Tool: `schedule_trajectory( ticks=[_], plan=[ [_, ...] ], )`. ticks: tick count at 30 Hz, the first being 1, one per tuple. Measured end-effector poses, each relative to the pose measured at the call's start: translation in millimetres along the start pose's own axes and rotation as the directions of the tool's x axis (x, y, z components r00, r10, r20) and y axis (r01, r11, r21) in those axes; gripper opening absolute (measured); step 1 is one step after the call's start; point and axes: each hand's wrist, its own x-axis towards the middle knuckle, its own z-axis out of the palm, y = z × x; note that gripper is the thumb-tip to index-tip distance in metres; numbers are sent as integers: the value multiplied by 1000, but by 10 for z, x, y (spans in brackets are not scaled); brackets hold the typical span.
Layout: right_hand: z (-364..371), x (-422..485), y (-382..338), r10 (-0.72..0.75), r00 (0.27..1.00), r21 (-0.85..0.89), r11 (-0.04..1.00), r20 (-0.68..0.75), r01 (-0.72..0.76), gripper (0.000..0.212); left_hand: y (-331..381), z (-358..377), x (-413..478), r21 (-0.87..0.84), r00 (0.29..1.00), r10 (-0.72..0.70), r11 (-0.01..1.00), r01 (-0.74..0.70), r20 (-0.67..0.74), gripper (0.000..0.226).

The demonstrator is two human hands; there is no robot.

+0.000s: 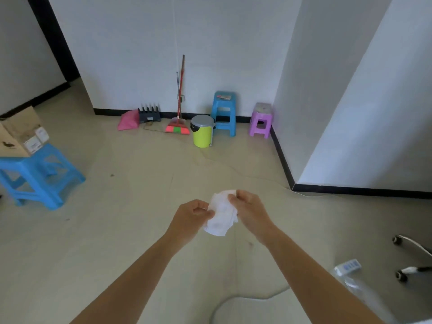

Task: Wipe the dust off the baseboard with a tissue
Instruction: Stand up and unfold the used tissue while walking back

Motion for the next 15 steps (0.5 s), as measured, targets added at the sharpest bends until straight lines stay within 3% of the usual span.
schedule_trajectory(
  ticks=[2, 5, 8, 12, 15],
  plan=[
    [-153, 530, -98, 9, 1000, -21, 1000, -3, -9, 27, 173, 58, 562, -5, 999, 0, 1000, 1, 35, 22],
    [-431, 1284, -194, 29, 1000, -70, 997, 0, -29, 27, 389, 168, 1365, 101, 994, 97, 990, -102, 55, 67],
    [-714, 2142, -237, 28, 999, -99, 995, -18, -29, 25, 583, 301, 2287, 217, 969, 212, 947, -235, 125, 81],
    [-1097, 3416, -257, -55, 997, -181, 982, -46, 46, 26, 842, 565, 3610, 313, 960, 208, 914, -260, 189, 78],
    [-1482, 4427, -308, -85, 995, -216, 974, -59, 71, 27, 1072, 825, 4710, 298, 942, 228, 907, -298, 248, 49]
  ],
)
